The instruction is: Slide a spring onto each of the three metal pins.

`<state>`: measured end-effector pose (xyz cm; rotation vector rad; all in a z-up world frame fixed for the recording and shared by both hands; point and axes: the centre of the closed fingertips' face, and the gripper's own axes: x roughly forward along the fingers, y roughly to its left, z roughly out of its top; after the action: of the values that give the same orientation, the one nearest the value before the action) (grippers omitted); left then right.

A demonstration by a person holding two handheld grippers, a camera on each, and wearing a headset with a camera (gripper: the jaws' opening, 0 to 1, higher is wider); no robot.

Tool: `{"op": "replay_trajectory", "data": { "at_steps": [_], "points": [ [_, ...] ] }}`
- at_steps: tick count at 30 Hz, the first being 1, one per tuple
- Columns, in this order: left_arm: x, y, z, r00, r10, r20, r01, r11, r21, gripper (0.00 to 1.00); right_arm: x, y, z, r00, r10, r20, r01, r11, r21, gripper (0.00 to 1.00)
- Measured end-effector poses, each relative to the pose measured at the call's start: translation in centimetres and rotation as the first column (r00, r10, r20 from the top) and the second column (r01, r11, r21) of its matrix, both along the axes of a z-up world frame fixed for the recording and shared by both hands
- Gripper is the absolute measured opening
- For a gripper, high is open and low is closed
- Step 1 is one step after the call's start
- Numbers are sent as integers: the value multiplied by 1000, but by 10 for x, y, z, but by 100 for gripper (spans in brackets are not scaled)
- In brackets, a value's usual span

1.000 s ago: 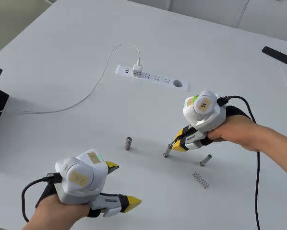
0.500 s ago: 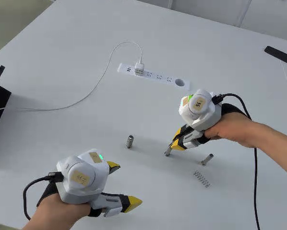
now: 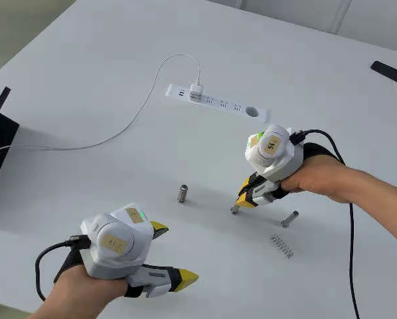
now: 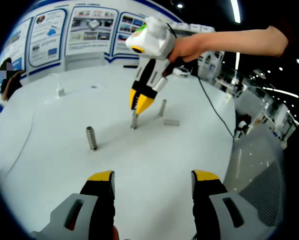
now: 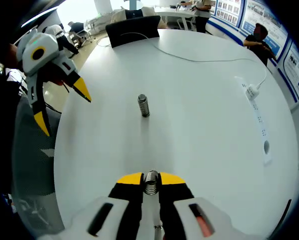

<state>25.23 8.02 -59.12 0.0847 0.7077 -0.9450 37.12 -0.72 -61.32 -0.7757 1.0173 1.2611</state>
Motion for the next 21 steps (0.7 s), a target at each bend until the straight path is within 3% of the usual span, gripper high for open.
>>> {"op": "replay_trajectory", "data": {
  "at_steps": [21],
  "points": [
    [5, 4, 3, 1000, 16, 10, -16, 1000, 2, 64, -2, 2, -25, 999, 37, -5, -37, 999, -37, 13]
  ]
}}
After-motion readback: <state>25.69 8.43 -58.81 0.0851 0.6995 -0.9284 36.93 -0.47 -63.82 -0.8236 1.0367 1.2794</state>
